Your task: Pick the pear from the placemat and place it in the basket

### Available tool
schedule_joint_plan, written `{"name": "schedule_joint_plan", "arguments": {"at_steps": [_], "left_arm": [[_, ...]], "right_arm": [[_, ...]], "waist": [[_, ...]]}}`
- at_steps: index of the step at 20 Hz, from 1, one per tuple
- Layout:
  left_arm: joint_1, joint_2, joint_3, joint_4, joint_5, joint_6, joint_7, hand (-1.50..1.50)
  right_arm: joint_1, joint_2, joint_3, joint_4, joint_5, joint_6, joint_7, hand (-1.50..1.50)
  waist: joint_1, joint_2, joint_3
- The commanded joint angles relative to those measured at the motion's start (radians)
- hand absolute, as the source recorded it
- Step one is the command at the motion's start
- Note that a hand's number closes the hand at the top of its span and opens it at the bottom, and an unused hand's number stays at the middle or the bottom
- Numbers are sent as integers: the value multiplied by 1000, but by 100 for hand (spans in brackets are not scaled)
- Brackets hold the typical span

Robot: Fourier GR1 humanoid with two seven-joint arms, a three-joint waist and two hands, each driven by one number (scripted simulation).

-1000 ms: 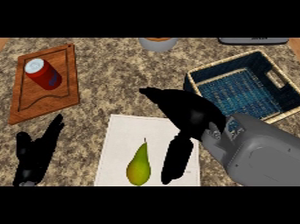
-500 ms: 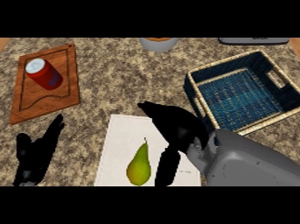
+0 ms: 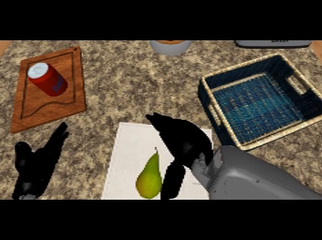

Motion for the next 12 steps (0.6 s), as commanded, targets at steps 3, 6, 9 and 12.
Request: {"name": "schedule_joint_plan", "arguments": {"at_steps": [3,6,9,12], "left_arm": [[36,-37,-21,110,-20,3,17,0],[34,-18,-5,65,-11,-6,48,0],[93,-22,-21,13,-25,6,62,0],[1,-19,18,115,-12,-9,55,0]], "right_arm": [[33,67,8,0,73,-27,20,-150],[50,67,-2,98,95,5,-70,-150],[63,93,26,88,112,22,-33,-150],[62,156,59,128,123,35,20,-150]], "waist": [[-4,9,-17],[5,12,-17],[9,9,-17],[1,12,-18]]}}
